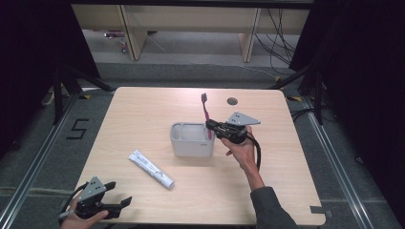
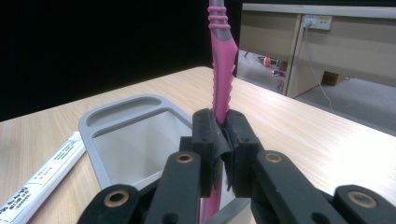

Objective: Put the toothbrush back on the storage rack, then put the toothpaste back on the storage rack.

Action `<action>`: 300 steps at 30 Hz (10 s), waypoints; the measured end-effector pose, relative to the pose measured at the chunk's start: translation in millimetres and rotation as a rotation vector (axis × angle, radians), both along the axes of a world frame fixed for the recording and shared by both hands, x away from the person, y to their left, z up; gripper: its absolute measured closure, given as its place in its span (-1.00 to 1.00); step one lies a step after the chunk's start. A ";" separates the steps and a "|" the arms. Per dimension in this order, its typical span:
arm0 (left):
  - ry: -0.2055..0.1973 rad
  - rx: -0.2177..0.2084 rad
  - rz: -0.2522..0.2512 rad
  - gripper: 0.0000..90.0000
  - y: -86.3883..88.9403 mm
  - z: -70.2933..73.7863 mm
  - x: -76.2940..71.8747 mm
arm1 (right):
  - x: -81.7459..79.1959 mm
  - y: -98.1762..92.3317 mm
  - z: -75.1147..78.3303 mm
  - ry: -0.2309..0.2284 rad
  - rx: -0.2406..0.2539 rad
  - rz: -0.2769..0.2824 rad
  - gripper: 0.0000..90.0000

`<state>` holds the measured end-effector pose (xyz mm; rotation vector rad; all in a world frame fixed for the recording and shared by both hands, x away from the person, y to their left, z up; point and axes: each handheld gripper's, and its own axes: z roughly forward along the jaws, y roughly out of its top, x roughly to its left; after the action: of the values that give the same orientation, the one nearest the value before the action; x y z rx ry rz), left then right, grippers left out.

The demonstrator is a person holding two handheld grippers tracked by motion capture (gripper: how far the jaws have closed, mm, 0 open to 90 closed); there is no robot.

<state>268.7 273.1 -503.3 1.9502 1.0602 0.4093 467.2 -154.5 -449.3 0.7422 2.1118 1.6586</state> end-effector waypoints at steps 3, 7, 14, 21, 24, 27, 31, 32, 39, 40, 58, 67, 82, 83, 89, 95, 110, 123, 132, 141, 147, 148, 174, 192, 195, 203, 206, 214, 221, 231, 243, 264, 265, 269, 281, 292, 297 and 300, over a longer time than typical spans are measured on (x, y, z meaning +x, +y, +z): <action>0.001 0.006 -0.001 -0.65 0.2 0.2 0.0 | -0.8 0.9 -1.8 0.009 0.012 -0.003 0.86; 0.000 0.007 -0.001 -0.65 0.2 0.4 0.0 | -1.3 0.4 -3.0 0.015 0.009 0.000 0.86; 0.000 0.006 -0.001 -0.65 0.3 0.5 -0.2 | -0.1 0.3 -4.9 0.006 0.001 0.011 0.86; 0.000 0.004 -0.002 -0.65 0.3 0.6 -0.4 | -1.8 2.4 -5.7 0.026 -0.015 -0.004 0.86; -0.002 0.001 -0.005 -0.65 0.5 0.5 -0.2 | -1.1 3.0 -6.3 0.001 -0.024 -0.011 0.86; -0.004 -0.006 -0.002 -0.65 0.4 0.3 -0.2 | -0.2 4.1 -6.9 -0.007 -0.023 0.004 0.86; -0.003 0.000 -0.005 -0.65 0.7 0.6 -0.4 | -1.5 4.6 -6.7 0.014 -0.043 0.000 0.86; -0.004 -0.005 -0.003 -0.65 0.4 0.5 -0.4 | -1.7 4.7 -6.7 0.004 -0.053 -0.008 0.86; -0.004 -0.005 -0.003 -0.65 0.6 0.4 -0.4 | 0.0 5.9 -7.3 -0.016 -0.065 0.000 0.86; -0.004 -0.004 -0.003 -0.65 0.6 0.4 -0.4 | -1.3 5.8 -7.2 0.006 -0.066 -0.007 0.86; -0.003 -0.003 -0.003 -0.65 0.7 0.3 -0.5 | -1.3 4.7 -7.3 0.049 -0.049 -0.024 0.66; -0.002 0.005 -0.004 -0.65 0.9 0.2 -0.3 | -0.2 0.5 -1.6 0.038 -0.034 -0.025 0.35; 0.000 0.024 -0.006 -0.65 1.6 0.4 0.0 | -4.8 -6.9 7.7 0.030 -0.030 -0.055 0.16; -0.001 0.024 -0.006 -0.65 1.6 0.4 0.0 | -4.8 -7.3 8.1 0.019 -0.031 -0.058 0.15; -0.001 0.000 -0.001 -0.65 0.6 0.1 -0.5 | -8.1 -9.9 12.5 0.015 -0.041 -0.072 0.05; -0.002 0.000 -0.001 -0.65 0.7 0.1 -0.5 | -13.6 -14.5 16.6 0.033 -0.046 -0.098 -0.03; -0.002 0.001 -0.002 -0.65 0.7 0.3 -0.6 | -28.5 -24.3 22.4 0.065 -0.091 -0.133 -0.16; 0.001 0.002 -0.002 -0.65 1.2 0.3 -0.7 | -41.8 -24.8 20.4 0.118 -0.142 -0.131 -0.20; 0.003 -0.003 -0.003 -0.66 1.3 0.1 -0.5 | -45.0 -26.5 15.1 0.129 -0.154 -0.117 -0.21; 0.005 -0.011 0.003 -0.66 1.9 0.5 -0.9 | -51.4 -25.6 14.3 0.143 -0.167 -0.120 -0.23; 0.007 -0.009 0.009 -0.66 3.3 0.9 -1.5 | -56.9 -25.3 11.8 0.158 -0.193 -0.123 -0.25; 0.008 -0.013 0.006 -0.67 3.7 0.8 -1.4 | -57.0 -26.3 11.6 0.160 -0.205 -0.117 -0.25; 0.011 -0.013 0.007 -0.67 2.4 0.6 1.5 | -80.5 -22.8 1.8 0.204 -0.273 -0.080 -0.26; 0.020 -0.005 0.029 -0.67 7.1 -0.2 -1.2 | -87.8 -9.8 5.0 0.212 -0.322 -0.042 -0.25; 0.020 -0.005 0.028 -0.67 7.1 -0.4 -1.8 | -88.5 -4.8 4.6 0.210 -0.329 -0.018 -0.25; 0.020 -0.009 0.030 -0.67 8.0 -0.4 -2.6 | -90.6 5.1 3.1 0.206 -0.352 0.010 -0.24; 0.017 -0.015 0.033 -0.67 8.0 -0.1 -2.8 | -90.7 5.8 2.2 0.211 -0.359 0.010 -0.24; 0.018 -0.015 0.035 -0.67 8.8 0.2 -3.3 | -93.9 3.1 -1.7 0.244 -0.369 -0.013 -0.24; 0.019 -0.017 0.034 -0.67 7.6 0.0 -2.3 | -97.8 -6.2 -6.4 0.249 -0.375 -0.030 -0.24; 0.017 -0.020 0.038 -0.67 9.9 0.7 -4.8 | -103.3 -26.4 -17.6 0.266 -0.385 -0.065 -0.25; 0.021 -0.043 0.082 -0.67 11.4 2.3 1.4 | -118.9 -46.7 -28.7 0.320 -0.394 -0.084 -0.25; 0.109 -0.061 0.060 -0.64 -15.8 2.2 56.6 | -136.1 -61.1 -37.7 0.316 -0.416 -0.101 -0.26; 0.113 -0.035 0.033 -0.63 -16.3 3.0 59.5 | -139.2 -60.4 -37.1 0.364 -0.405 -0.122 -0.26; 0.133 -0.069 0.039 -0.59 -29.4 3.9 66.5 | -136.9 -63.6 -37.6 0.323 -0.409 -0.090 -0.26; 0.260 -0.081 0.061 -0.49 -46.1 14.6 88.8 | -140.0 -59.1 -36.6 0.343 -0.392 -0.094 -0.26; 0.390 -0.068 0.140 -0.58 -52.1 20.4 101.3 | -138.9 -57.6 -38.2 0.327 -0.406 -0.077 -0.26; 0.397 -0.016 0.148 -0.65 -61.0 21.0 105.8 | -139.1 -57.9 -37.2 0.322 -0.408 -0.079 -0.26; 0.419 -0.017 0.149 -0.66 -64.6 20.0 106.8 | -139.8 -57.8 -37.3 0.327 -0.403 -0.077 -0.26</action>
<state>375.5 208.6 -483.3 1.9954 1.4744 0.0675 327.4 -212.3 -486.6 0.9936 2.4941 1.0728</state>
